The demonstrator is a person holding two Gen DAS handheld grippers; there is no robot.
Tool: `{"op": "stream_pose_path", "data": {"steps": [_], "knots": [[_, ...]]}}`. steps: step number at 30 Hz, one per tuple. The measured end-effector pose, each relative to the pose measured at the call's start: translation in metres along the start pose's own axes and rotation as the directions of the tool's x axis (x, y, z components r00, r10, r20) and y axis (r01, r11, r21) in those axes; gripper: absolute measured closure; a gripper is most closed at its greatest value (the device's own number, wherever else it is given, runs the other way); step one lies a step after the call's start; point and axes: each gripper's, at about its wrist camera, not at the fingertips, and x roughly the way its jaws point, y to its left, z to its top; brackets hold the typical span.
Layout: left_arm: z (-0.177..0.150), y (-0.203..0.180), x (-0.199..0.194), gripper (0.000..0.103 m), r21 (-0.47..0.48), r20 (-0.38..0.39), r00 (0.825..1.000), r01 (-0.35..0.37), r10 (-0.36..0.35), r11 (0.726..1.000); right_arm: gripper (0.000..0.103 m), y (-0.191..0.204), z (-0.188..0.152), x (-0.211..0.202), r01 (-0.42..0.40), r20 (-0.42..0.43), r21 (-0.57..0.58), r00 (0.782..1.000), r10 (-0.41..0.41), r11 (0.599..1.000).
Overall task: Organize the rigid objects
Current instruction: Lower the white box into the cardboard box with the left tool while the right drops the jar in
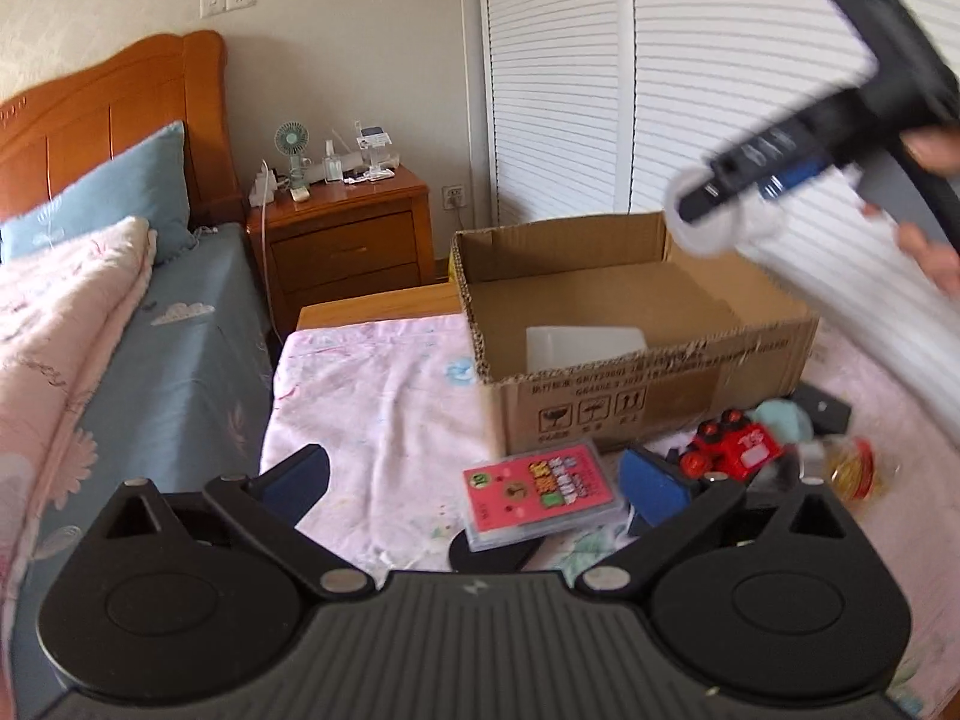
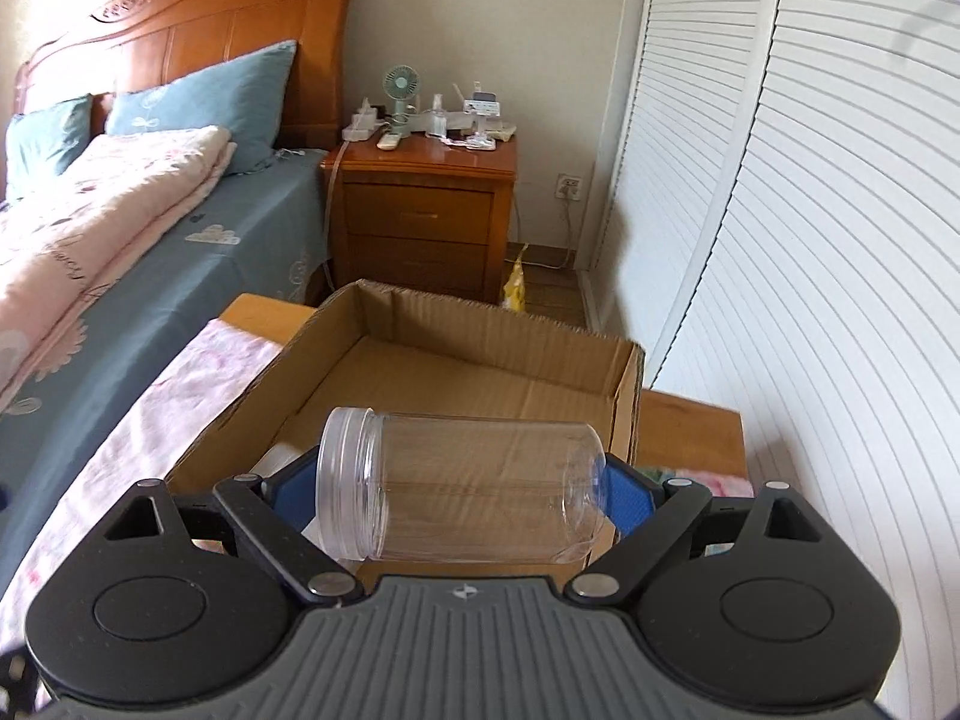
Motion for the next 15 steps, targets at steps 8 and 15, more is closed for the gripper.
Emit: {"op": "stream_pose_path", "data": {"steps": [8, 15], "knots": [[-0.013, -0.003, 0.004, 0.001, -0.004, -0.018, 0.999, 0.030, -0.030, 1.000, 0.000, -0.009, 0.018, 0.039, 0.044, -0.020, 0.053, 0.999, -0.043, 0.998], [-0.016, 0.001, 0.003, 0.001, -0.020, -0.030, 0.999, 0.043, -0.044, 0.999, 0.000, -0.008, 0.002, 0.026, 0.058, -0.029, 0.052, 0.998, -0.056, 0.997]]}}
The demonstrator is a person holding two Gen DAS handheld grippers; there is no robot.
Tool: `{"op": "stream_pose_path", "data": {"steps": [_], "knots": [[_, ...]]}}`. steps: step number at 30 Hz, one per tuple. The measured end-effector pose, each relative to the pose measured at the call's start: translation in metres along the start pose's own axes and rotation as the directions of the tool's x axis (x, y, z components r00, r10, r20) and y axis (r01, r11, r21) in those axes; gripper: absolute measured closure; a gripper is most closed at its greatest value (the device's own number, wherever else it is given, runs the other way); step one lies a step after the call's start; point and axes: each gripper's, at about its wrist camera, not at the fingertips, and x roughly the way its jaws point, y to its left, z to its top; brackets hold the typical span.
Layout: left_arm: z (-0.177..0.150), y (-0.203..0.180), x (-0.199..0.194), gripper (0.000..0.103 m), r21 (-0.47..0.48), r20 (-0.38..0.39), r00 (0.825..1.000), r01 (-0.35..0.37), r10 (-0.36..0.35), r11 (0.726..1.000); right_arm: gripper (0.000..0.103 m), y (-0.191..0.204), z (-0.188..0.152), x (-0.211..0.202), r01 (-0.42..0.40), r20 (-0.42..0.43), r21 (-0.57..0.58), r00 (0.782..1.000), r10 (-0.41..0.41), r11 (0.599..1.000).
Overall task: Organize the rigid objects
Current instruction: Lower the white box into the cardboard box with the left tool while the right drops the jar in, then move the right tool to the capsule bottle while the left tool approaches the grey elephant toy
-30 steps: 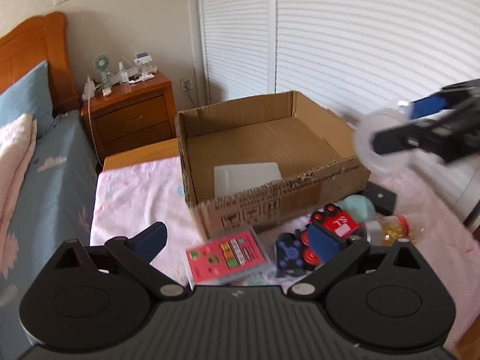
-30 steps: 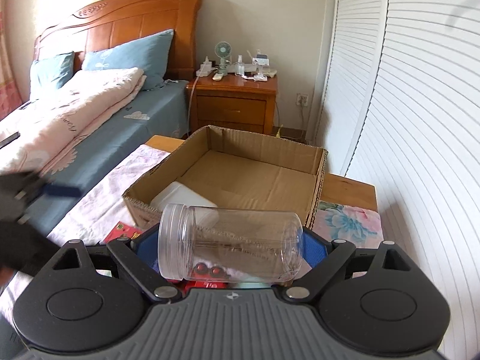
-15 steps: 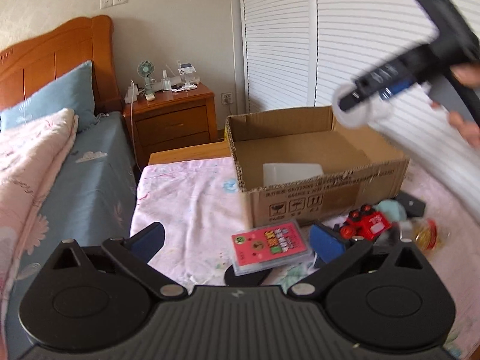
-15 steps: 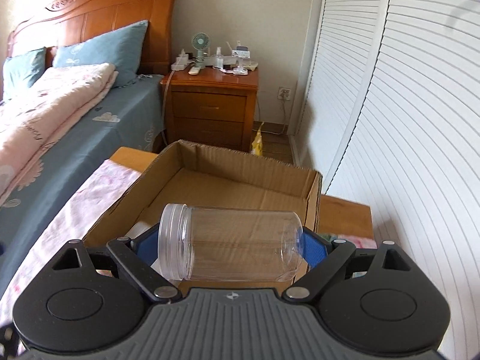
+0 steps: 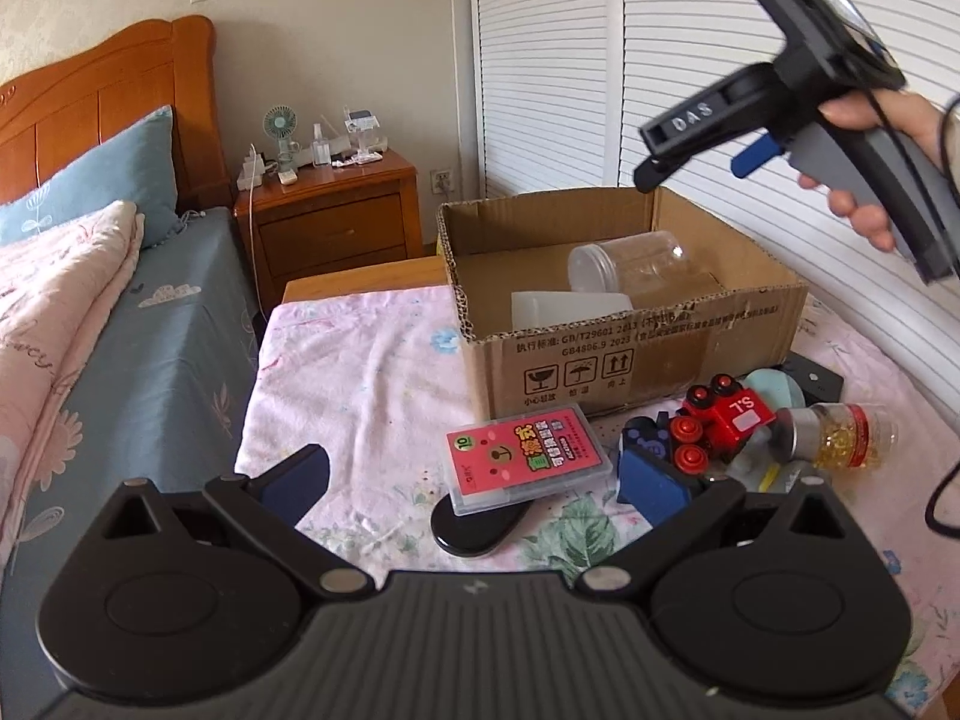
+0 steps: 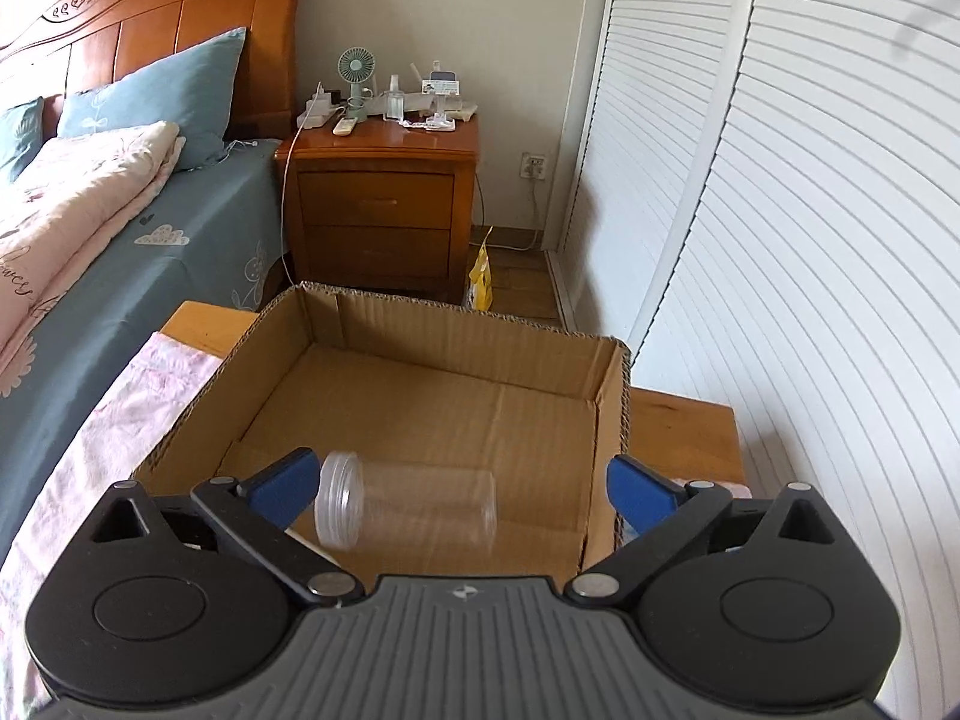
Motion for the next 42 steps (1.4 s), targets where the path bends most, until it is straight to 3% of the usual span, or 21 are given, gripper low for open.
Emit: {"op": "stream_pose_path", "data": {"steps": [10, 21, 24, 34, 42], "knots": [[-0.005, -0.004, -0.006, 0.001, -0.006, -0.004, 1.000, 0.024, -0.024, 1.000, 0.000, 0.004, -0.044, -0.049, -0.012, 0.032, 0.011, 0.999, 0.012, 1.000], [-0.015, -0.008, -0.004, 0.001, 0.010, -0.034, 0.999, 0.031, -0.030, 0.999, 0.000, 0.004, -0.133, -0.046, 0.112, -0.051, 0.133, 0.993, -0.106, 0.985], [-0.019, -0.007, -0.002, 0.001, 0.009, -0.050, 0.998, 0.031, -0.030, 0.999, 0.000, 0.003, -0.148, -0.045, 0.117, -0.068, 0.171, 0.992, -0.107, 0.978], [-0.023, -0.016, -0.002, 0.001, 0.031, -0.066, 0.997, 0.033, -0.031, 0.999, 0.000, 0.012, -0.163, -0.026, 0.152, -0.131, 0.176, 0.983, -0.130, 0.973], [-0.024, -0.018, 0.002, 0.001, 0.042, -0.080, 0.996, 0.033, -0.029, 0.999, 0.000, -0.007, -0.181, -0.033, 0.170, -0.184, 0.198, 0.974, -0.134, 0.965]]}}
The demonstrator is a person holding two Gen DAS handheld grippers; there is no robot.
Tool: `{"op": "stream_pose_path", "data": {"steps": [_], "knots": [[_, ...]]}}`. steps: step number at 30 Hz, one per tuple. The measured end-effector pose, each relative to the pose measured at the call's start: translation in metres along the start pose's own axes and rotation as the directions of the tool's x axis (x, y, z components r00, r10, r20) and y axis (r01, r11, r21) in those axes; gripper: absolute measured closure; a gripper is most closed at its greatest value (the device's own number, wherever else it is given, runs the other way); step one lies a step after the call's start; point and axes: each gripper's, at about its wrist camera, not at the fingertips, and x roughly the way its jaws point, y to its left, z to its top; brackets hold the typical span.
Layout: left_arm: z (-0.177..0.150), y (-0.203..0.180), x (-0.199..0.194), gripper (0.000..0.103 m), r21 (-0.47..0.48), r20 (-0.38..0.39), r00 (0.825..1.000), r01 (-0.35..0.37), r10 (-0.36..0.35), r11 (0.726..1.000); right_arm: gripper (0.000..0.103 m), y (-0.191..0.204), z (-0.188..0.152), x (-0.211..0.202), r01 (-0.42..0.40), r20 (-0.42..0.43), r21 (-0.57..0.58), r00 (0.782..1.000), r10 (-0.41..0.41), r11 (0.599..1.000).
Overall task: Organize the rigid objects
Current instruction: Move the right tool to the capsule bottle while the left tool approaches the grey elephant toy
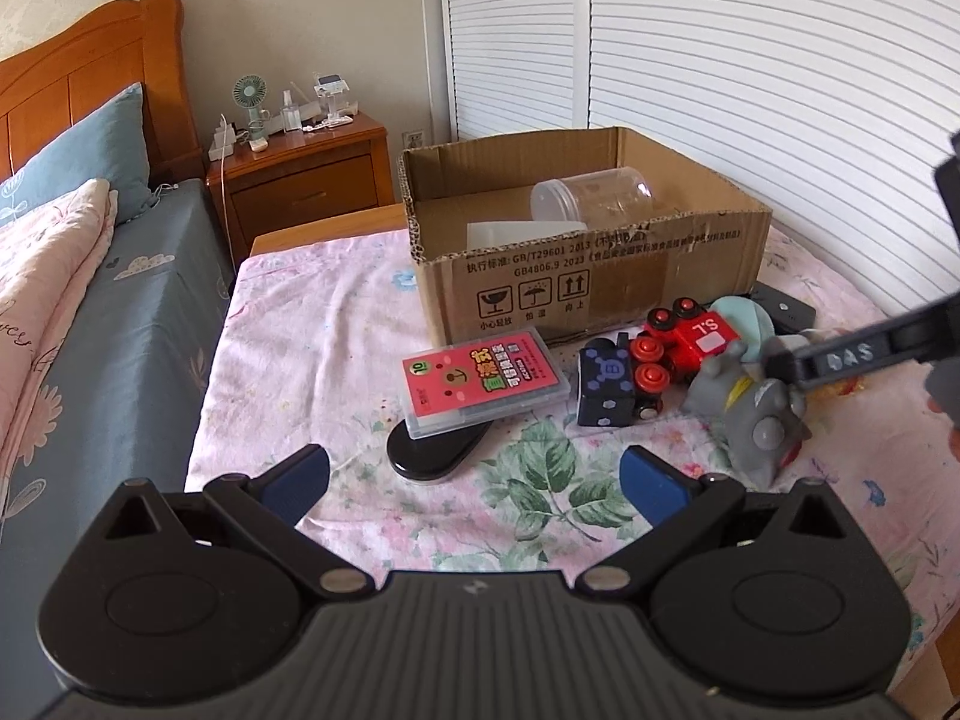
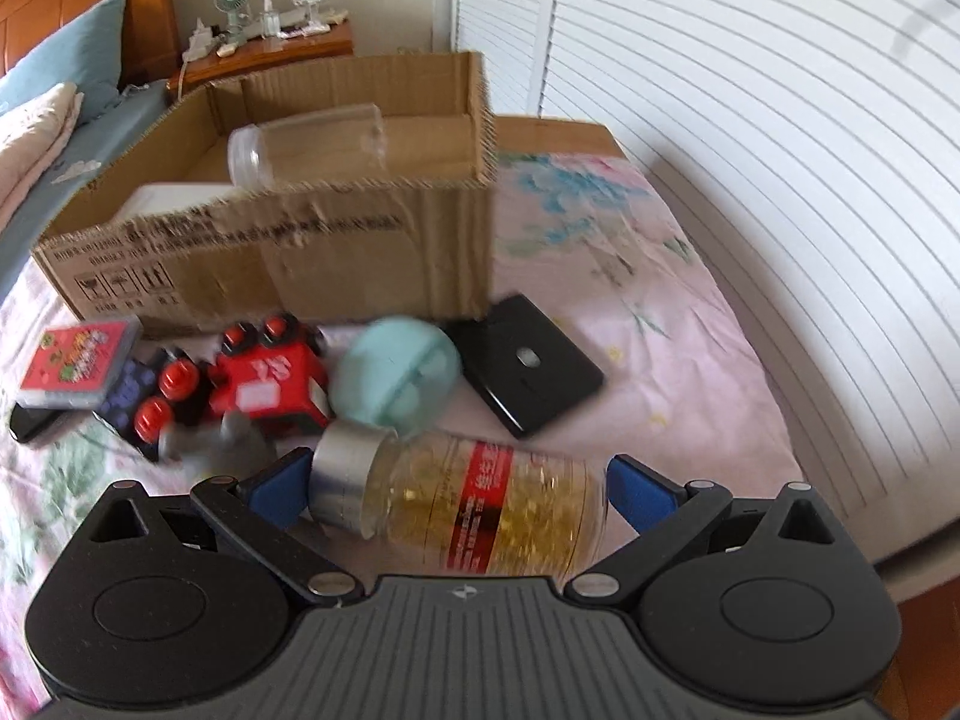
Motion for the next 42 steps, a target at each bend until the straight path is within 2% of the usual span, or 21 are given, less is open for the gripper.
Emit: {"op": "stream_pose_path", "data": {"steps": [5, 10, 13, 16, 18, 22, 23, 25, 28, 34, 35, 38, 39, 40, 41, 42], "knots": [[0.001, -0.004, 0.004, 0.001, 0.023, -0.003, 0.999, 0.048, -0.048, 0.999, 0.000, -0.014, -0.017, 0.007, 0.005, -0.055, -0.010, 0.998, -0.005, 1.000], [0.001, -0.015, 0.007, 0.001, 0.076, 0.004, 0.993, 0.118, -0.118, 0.990, 0.000, -0.021, -0.026, 0.006, -0.035, -0.023, -0.019, 0.999, 0.034, 0.999], [0.001, -0.019, 0.008, 0.001, 0.098, 0.022, 0.980, 0.193, -0.196, 0.976, 0.000, -0.024, -0.031, 0.005, -0.058, 0.019, -0.052, 0.998, 0.059, 0.997], [0.007, -0.024, 0.009, 0.001, 0.145, 0.022, 0.959, 0.276, -0.282, 0.950, 0.000, -0.028, -0.036, 0.004, -0.076, 0.053, -0.074, 0.995, 0.080, 0.994], [0.013, -0.028, 0.012, 0.001, 0.179, 0.017, 0.936, 0.344, -0.353, 0.922, 0.000, -0.029, -0.037, 0.003, -0.078, 0.065, -0.078, 0.994, 0.083, 0.994], [0.030, -0.040, 0.023, 0.001, 0.222, -0.013, 0.862, 0.497, -0.508, 0.839, 0.000, -0.029, -0.038, 0.003, -0.079, 0.074, -0.079, 0.994, 0.085, 0.994], [0.034, -0.046, 0.028, 0.001, 0.235, -0.028, 0.853, 0.513, -0.521, 0.826, 0.000, -0.029, -0.038, 0.003, -0.080, 0.073, -0.081, 0.994, 0.086, 0.994], [0.041, -0.058, 0.038, 0.001, 0.280, -0.061, 0.841, 0.531, -0.538, 0.800, 0.000, -0.030, -0.038, 0.002, -0.084, 0.073, -0.086, 0.993, 0.091, 0.993], [0.046, -0.075, 0.056, 0.001, 0.355, -0.105, 0.837, 0.536, -0.537, 0.766, 0.000, -0.031, -0.040, 0.001, -0.093, 0.077, -0.096, 0.992, 0.100, 0.991], [0.045, -0.092, 0.075, 0.001, 0.435, -0.217, 0.812, 0.577, -0.541, 0.692, 0.000, -0.035, -0.045, -0.001, -0.121, 0.091, -0.131, 0.987, 0.133, 0.984], [0.043, -0.094, 0.075, 0.002, 0.444, -0.241, 0.802, 0.591, -0.546, 0.673, 0.000, -0.035, -0.046, -0.001, -0.125, 0.091, -0.138, 0.986, 0.139, 0.982], [0.040, -0.094, 0.074, 0.002, 0.453, -0.290, 0.785, 0.617, -0.548, 0.644, 0.000, -0.038, -0.047, -0.002, -0.143, 0.090, -0.161, 0.983, 0.159, 0.977], [0.040, -0.094, 0.073, 0.002, 0.466, -0.310, 0.772, 0.632, -0.555, 0.619, 0.000, -0.039, -0.047, -0.003, -0.147, 0.088, -0.165, 0.983, 0.163, 0.975], [0.038, -0.093, 0.071, 0.002, 0.493, -0.315, 0.769, 0.634, -0.556, 0.597, 0.000, -0.039, -0.048, -0.003, -0.151, 0.087, -0.173, 0.982, 0.168, 0.973], [0.037, -0.094, 0.069, 0.002, 0.532, -0.309, 0.779, 0.617, -0.546, 0.580, 0.000, -0.040, -0.048, -0.003, -0.155, 0.086, -0.177, 0.981, 0.172, 0.972], [0.035, -0.096, 0.070, 0.002, 0.570, -0.298, 0.799, 0.588, -0.523, 0.574, 0.000, -0.040, -0.048, -0.003, -0.158, 0.087, -0.182, 0.981, 0.176, 0.971]]}}
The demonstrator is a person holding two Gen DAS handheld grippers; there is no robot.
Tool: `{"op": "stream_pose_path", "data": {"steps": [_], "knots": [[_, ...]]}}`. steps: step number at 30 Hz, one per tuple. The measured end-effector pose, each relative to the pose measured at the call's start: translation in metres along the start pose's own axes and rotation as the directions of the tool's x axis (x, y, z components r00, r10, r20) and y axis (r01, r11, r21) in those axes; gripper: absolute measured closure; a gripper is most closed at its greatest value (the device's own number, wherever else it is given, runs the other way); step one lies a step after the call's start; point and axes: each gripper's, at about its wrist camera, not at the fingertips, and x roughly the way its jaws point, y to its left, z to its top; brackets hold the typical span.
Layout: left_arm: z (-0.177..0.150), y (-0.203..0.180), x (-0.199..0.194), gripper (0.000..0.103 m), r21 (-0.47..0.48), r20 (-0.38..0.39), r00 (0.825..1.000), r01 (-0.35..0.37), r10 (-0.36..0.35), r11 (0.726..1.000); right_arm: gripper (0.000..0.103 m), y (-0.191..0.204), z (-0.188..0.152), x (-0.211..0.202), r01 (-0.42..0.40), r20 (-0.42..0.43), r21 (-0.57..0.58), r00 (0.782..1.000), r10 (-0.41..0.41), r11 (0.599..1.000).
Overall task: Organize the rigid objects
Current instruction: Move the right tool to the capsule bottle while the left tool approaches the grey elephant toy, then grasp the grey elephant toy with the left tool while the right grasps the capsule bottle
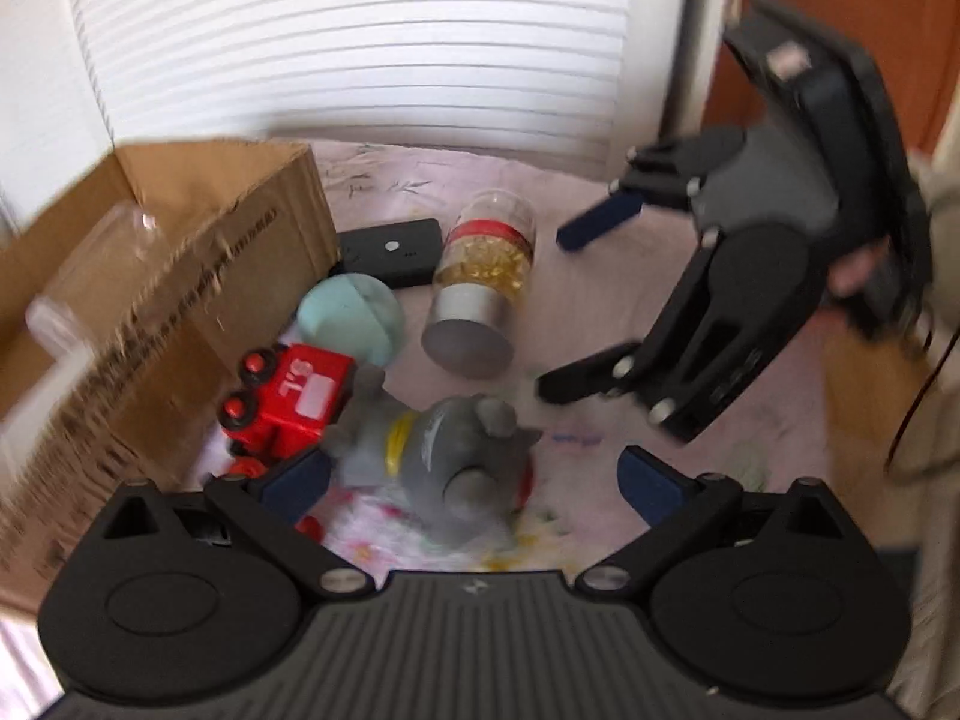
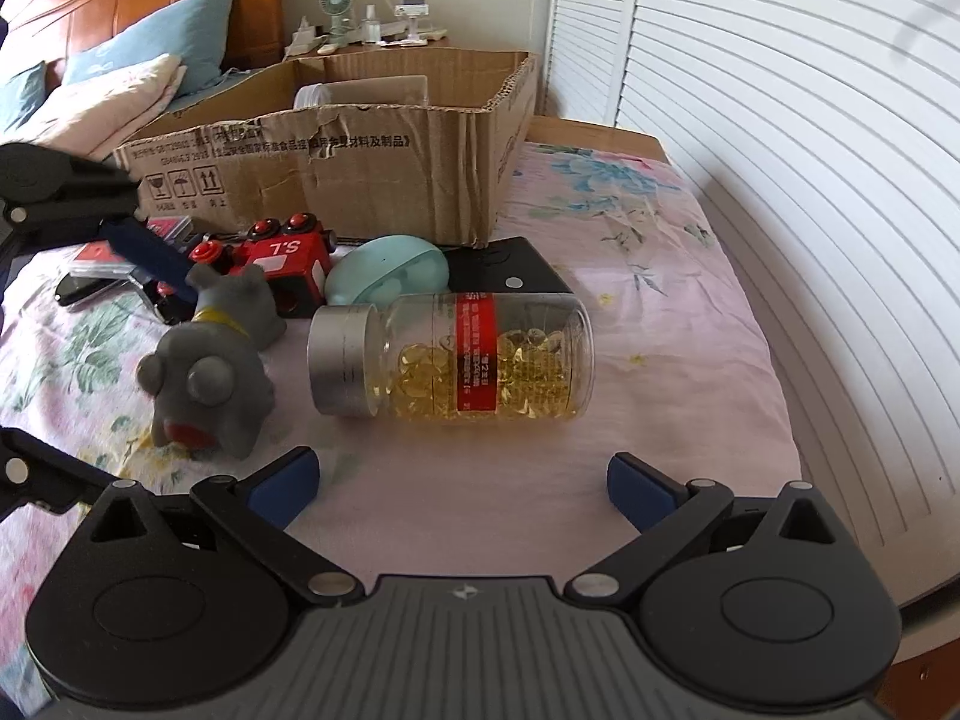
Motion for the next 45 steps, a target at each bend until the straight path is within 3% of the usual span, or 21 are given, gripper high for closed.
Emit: {"op": "stream_pose_path", "data": {"steps": [2, 6, 8, 9, 11, 14, 23, 32, 36, 45], "knots": [[0.003, -0.002, 0.006, 0.004, 0.036, -0.021, 0.999, -0.031, 0.032, 0.999, 0.000, -0.001, -0.001, 0.000, -0.006, 0.003, -0.006, 1.000, 0.006, 1.000], [0.006, -0.006, 0.013, 0.010, 0.082, -0.030, 0.999, -0.028, 0.030, 0.996, 0.000, -0.001, -0.002, -0.001, -0.005, 0.006, -0.005, 1.000, 0.005, 1.000], [0.006, -0.009, 0.013, 0.017, 0.108, -0.024, 0.998, -0.057, 0.060, 0.993, 0.000, 0.000, -0.002, -0.002, -0.004, 0.007, -0.005, 1.000, 0.004, 1.000], [0.004, -0.009, 0.012, 0.025, 0.111, -0.018, 0.997, -0.079, 0.081, 0.991, 0.000, 0.000, -0.002, -0.002, -0.005, 0.008, -0.006, 1.000, 0.005, 1.000], [0.002, -0.005, 0.007, 0.029, 0.082, -0.012, 0.996, -0.087, 0.088, 0.993, 0.000, 0.001, -0.002, -0.002, -0.004, 0.010, -0.005, 1.000, 0.004, 1.000], [-0.004, -0.005, 0.000, 0.029, 0.012, -0.010, 0.998, -0.068, 0.068, 0.998, 0.000, 0.001, -0.002, -0.002, -0.002, 0.007, -0.003, 1.000, 0.002, 1.000], [-0.038, -0.025, -0.033, 0.026, -0.138, -0.054, 0.986, -0.161, 0.155, 0.977, 0.000, 0.001, -0.004, -0.004, 0.003, 0.010, 0.000, 1.000, -0.003, 1.000], [-0.046, -0.022, -0.021, 0.023, -0.150, -0.036, 0.991, -0.135, 0.131, 0.979, 0.000, 0.000, 0.000, -0.001, -0.007, 0.002, -0.005, 1.000, 0.007, 1.000], [-0.049, -0.022, -0.020, 0.015, -0.145, -0.020, 0.992, -0.130, 0.128, 0.981, 0.000, -0.001, 0.005, 0.003, -0.010, 0.000, 0.002, 1.000, 0.010, 1.000], [-0.052, -0.020, -0.022, 0.015, -0.163, -0.009, 0.992, -0.122, 0.122, 0.979, 0.000, -0.002, 0.017, 0.004, -0.033, 0.009, 0.034, 0.999, 0.033, 0.999]]}}
